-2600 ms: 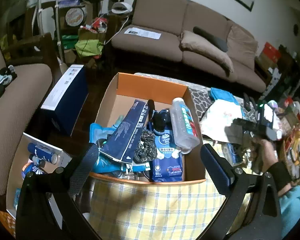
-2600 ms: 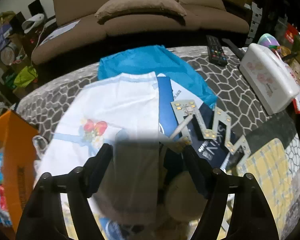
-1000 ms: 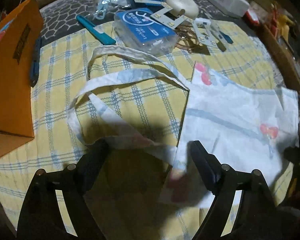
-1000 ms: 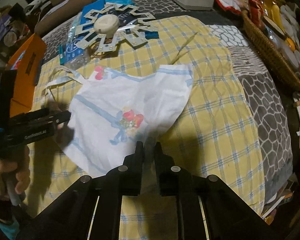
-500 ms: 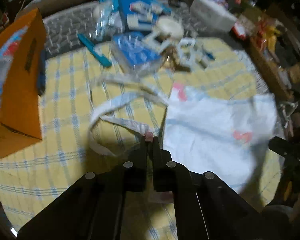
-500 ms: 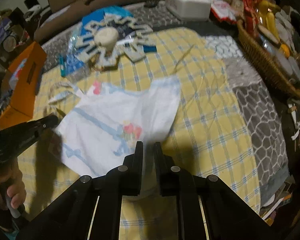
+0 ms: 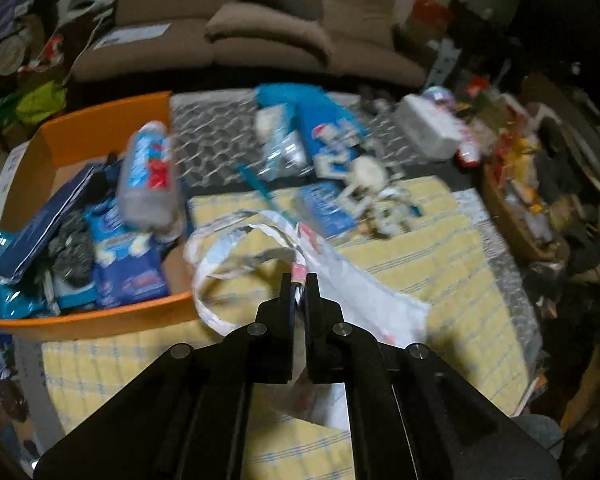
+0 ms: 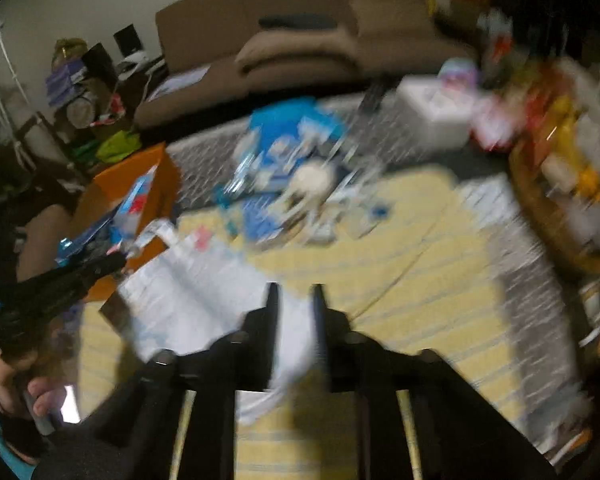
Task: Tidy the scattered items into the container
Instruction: 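Grasp the tote bag handle with the left tool while the right tool holds the bag, then carry the tote bag with both tools over the orange box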
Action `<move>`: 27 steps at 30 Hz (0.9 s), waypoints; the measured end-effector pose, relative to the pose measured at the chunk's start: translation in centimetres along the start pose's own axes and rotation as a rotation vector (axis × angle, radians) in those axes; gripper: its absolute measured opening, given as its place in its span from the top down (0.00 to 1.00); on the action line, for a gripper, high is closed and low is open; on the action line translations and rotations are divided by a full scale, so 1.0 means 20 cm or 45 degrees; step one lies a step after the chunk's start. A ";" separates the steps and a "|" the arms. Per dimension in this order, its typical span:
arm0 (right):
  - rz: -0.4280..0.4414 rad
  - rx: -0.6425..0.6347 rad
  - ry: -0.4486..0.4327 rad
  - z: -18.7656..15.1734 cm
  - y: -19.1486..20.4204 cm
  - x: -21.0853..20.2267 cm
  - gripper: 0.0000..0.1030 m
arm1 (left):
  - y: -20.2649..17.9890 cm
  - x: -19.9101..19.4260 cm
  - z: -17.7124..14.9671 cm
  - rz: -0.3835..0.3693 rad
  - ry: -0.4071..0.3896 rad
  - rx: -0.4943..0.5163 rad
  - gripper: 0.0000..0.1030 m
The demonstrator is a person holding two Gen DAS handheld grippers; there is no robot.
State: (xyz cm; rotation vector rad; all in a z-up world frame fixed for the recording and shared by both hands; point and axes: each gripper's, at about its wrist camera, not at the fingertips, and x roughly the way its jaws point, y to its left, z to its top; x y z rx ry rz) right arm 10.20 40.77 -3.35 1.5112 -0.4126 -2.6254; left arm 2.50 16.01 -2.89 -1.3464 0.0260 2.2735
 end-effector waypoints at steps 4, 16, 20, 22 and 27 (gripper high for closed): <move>0.035 0.136 0.150 -0.13 -0.05 0.34 0.60 | 0.05 0.07 -0.03 0.127 0.086 0.008 0.96; 0.163 0.347 0.263 -0.28 -0.20 0.60 0.46 | -0.02 0.10 -0.12 0.223 0.162 0.127 0.96; 0.033 0.225 0.247 -0.28 -0.15 0.61 0.73 | -0.05 0.09 -0.12 0.240 0.164 0.158 0.96; -0.005 0.194 0.228 -0.29 -0.15 0.59 0.91 | -0.05 0.10 -0.12 0.243 0.176 0.166 0.96; -0.004 0.169 0.139 -0.28 -0.12 0.52 0.97 | -0.05 0.10 -0.12 0.231 0.176 0.169 0.96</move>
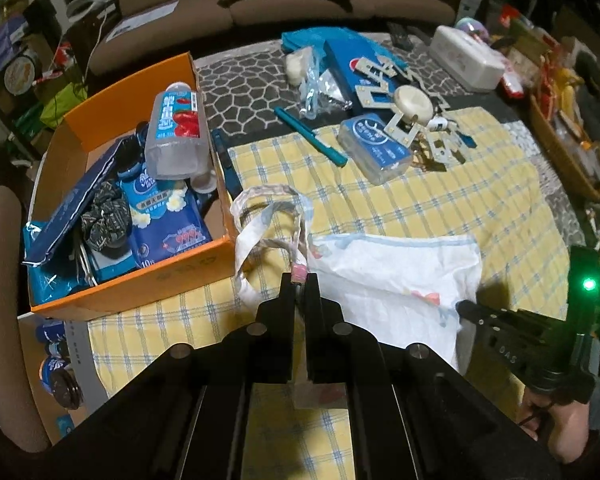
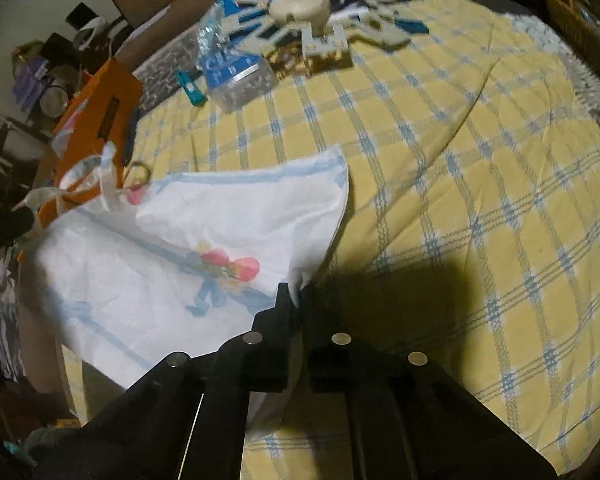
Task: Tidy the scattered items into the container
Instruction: 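Carry the tote bag with both tools over the orange box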
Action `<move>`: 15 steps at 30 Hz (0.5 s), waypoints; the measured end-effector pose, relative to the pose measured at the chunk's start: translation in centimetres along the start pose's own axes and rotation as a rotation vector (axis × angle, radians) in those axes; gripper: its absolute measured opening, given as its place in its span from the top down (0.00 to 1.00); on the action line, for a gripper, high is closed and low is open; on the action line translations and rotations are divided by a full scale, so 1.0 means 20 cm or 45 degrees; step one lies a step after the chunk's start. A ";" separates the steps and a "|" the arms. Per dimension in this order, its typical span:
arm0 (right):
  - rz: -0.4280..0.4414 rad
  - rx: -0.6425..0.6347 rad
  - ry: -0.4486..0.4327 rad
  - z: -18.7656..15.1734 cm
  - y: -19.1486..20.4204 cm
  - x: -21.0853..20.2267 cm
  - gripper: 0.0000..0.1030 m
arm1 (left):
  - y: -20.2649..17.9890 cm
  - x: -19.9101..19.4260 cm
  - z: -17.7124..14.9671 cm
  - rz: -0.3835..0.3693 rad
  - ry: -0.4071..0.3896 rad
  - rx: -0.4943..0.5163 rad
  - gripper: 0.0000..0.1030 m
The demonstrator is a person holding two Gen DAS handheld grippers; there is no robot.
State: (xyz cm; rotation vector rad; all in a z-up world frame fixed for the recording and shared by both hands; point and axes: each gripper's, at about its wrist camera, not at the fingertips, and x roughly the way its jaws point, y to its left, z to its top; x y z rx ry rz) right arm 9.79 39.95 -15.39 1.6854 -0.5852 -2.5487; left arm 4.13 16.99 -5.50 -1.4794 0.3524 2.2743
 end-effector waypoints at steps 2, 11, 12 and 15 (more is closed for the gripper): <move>0.005 -0.014 -0.049 0.02 0.03 -0.06 0.97 | 0.00 -0.03 0.00 -0.014 -0.029 0.002 0.96; 0.071 -0.091 -0.289 0.15 0.24 -0.41 0.98 | 0.12 -0.24 0.06 -0.108 -0.235 -0.083 0.96; 0.074 -0.109 -0.317 0.17 0.27 -0.45 0.98 | 0.14 -0.27 0.07 -0.116 -0.256 -0.100 0.96; 0.054 -0.163 -0.391 0.21 0.35 -0.54 0.98 | 0.22 -0.36 0.08 -0.126 -0.342 -0.162 0.96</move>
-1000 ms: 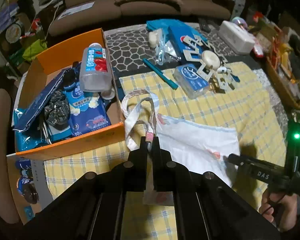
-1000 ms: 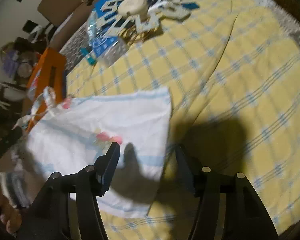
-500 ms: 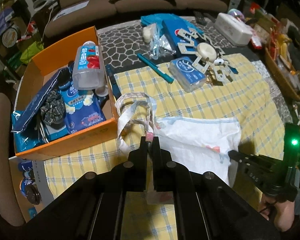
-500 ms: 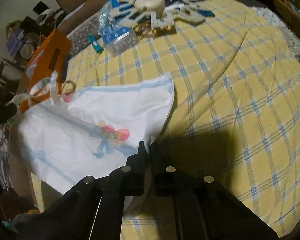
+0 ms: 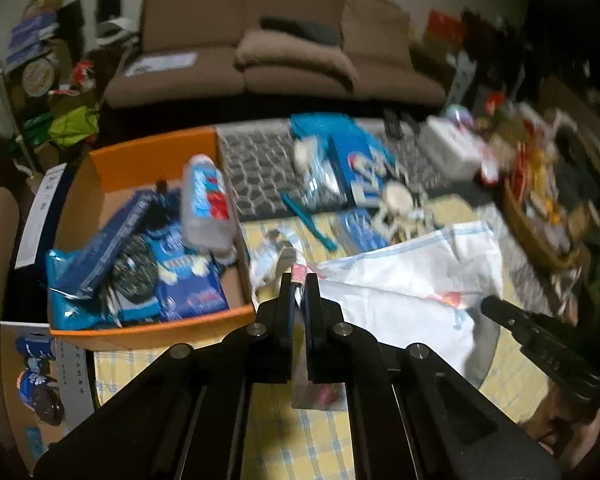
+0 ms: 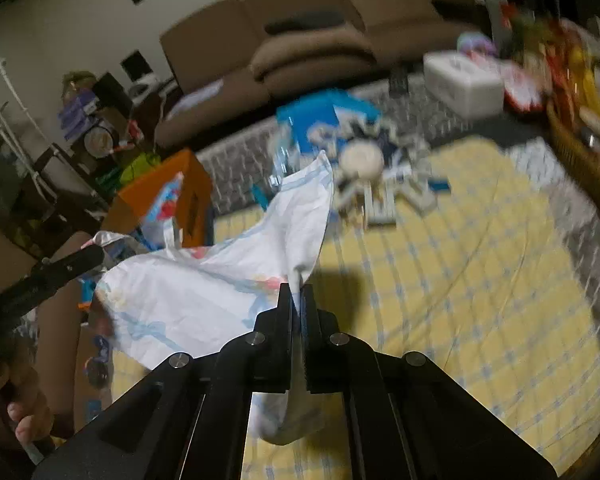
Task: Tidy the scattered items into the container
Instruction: 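Carry the tote bag with both tools over the orange box, then lower the tote bag into the orange box and open both tools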
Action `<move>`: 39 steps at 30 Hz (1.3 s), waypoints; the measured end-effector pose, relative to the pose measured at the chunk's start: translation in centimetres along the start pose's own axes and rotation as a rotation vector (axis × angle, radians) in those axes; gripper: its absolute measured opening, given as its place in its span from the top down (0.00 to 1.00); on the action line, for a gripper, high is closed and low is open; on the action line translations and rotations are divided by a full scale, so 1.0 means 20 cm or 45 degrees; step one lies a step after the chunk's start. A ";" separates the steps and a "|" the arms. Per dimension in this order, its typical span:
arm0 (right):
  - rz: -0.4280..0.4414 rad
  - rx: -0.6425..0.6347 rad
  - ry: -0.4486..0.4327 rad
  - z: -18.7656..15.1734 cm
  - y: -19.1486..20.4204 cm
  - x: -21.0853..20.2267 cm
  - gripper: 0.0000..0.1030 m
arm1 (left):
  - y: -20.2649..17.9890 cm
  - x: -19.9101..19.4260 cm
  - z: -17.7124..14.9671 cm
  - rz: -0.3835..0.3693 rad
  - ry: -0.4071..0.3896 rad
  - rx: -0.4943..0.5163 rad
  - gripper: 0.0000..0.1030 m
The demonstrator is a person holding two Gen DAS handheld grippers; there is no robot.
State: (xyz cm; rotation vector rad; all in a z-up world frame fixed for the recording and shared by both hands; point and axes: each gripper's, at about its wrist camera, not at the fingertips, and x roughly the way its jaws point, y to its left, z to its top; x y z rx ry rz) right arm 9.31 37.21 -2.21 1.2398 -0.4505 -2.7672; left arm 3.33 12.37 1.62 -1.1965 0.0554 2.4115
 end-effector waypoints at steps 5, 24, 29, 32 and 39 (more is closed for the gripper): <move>-0.004 -0.042 -0.066 0.08 0.10 -0.05 0.98 | 0.12 -0.13 0.04 -0.022 -0.166 -0.053 0.96; 0.189 -0.310 -0.168 0.38 0.77 0.16 0.98 | 0.61 -0.22 0.23 0.144 -0.341 -0.272 0.96; 0.227 -0.363 -0.153 0.49 0.95 0.39 0.98 | 0.80 -0.13 0.34 0.357 -0.428 -0.304 0.96; 0.239 -0.372 -0.134 0.56 1.03 0.58 0.98 | 0.91 0.01 0.38 0.415 -0.450 -0.284 0.96; 0.219 -0.418 -0.027 0.62 1.22 1.05 0.97 | 1.11 0.56 0.42 0.415 -0.121 -0.239 0.96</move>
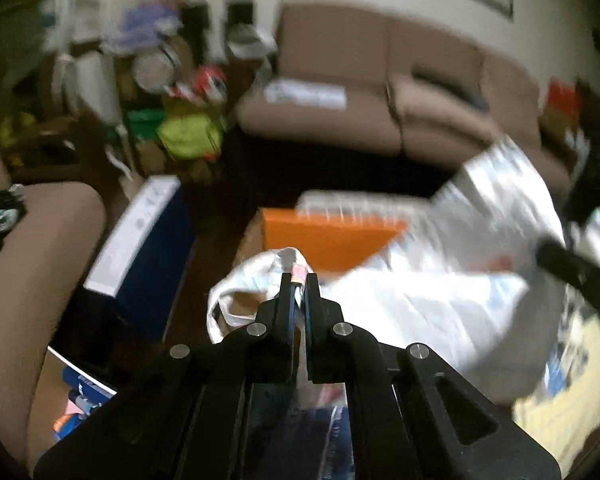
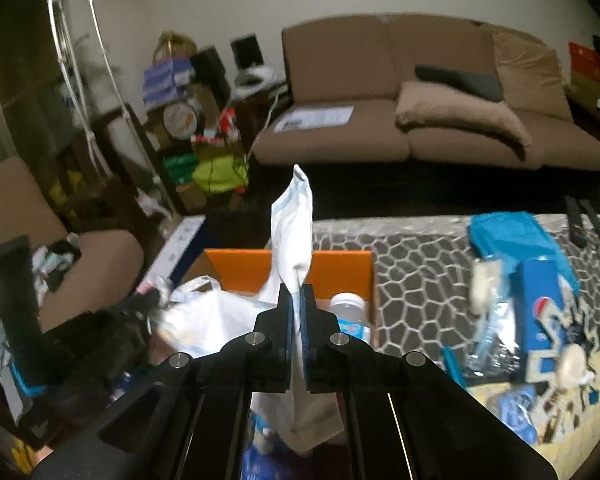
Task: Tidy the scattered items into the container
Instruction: 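Lower the tote bag into the orange box and open both tools, then move both tools back toward the items on the plaid cloth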
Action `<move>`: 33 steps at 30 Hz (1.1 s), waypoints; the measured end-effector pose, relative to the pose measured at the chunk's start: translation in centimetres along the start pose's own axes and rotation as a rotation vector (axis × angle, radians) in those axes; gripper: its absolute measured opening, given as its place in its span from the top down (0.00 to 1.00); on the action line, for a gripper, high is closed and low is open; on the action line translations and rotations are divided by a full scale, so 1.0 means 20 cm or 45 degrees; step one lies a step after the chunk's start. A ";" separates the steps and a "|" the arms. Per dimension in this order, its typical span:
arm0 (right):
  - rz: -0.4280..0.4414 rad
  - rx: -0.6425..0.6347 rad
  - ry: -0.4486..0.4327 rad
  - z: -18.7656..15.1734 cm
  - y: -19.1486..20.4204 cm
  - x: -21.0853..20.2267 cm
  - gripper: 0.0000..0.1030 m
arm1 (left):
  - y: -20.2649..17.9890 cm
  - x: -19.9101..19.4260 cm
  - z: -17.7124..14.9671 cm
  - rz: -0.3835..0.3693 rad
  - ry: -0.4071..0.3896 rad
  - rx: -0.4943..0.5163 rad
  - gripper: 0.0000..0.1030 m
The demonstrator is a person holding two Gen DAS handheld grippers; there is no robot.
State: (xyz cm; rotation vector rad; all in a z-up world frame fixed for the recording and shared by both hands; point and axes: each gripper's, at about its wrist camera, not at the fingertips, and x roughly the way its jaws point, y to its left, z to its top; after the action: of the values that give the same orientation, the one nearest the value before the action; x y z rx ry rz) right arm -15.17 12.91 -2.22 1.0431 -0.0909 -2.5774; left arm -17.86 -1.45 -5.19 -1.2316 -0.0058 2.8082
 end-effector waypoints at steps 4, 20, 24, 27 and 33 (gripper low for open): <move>-0.058 -0.008 0.116 -0.04 -0.02 0.22 0.97 | 0.02 0.12 0.00 -0.030 0.206 -0.068 0.84; -0.180 -0.076 0.056 -0.11 -0.07 -0.11 0.35 | 0.08 -0.35 -0.08 -0.055 0.332 -0.320 0.02; -0.121 -0.037 0.019 -0.17 -0.14 -0.29 0.44 | -0.03 -0.53 -0.25 -0.171 0.307 -0.238 0.02; -0.029 -0.006 0.094 -0.23 -0.21 -0.35 1.00 | -0.10 -0.63 -0.36 -0.144 0.246 -0.188 0.02; -0.022 0.080 0.122 -0.42 -0.37 -0.53 0.95 | -0.26 -0.68 -0.36 -0.158 0.186 -0.119 0.03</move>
State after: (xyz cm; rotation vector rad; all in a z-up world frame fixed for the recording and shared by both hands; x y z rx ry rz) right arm -4.76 24.19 -2.72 1.1931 -0.1399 -2.5501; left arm -2.95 2.64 0.08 -1.4021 -0.1998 2.6343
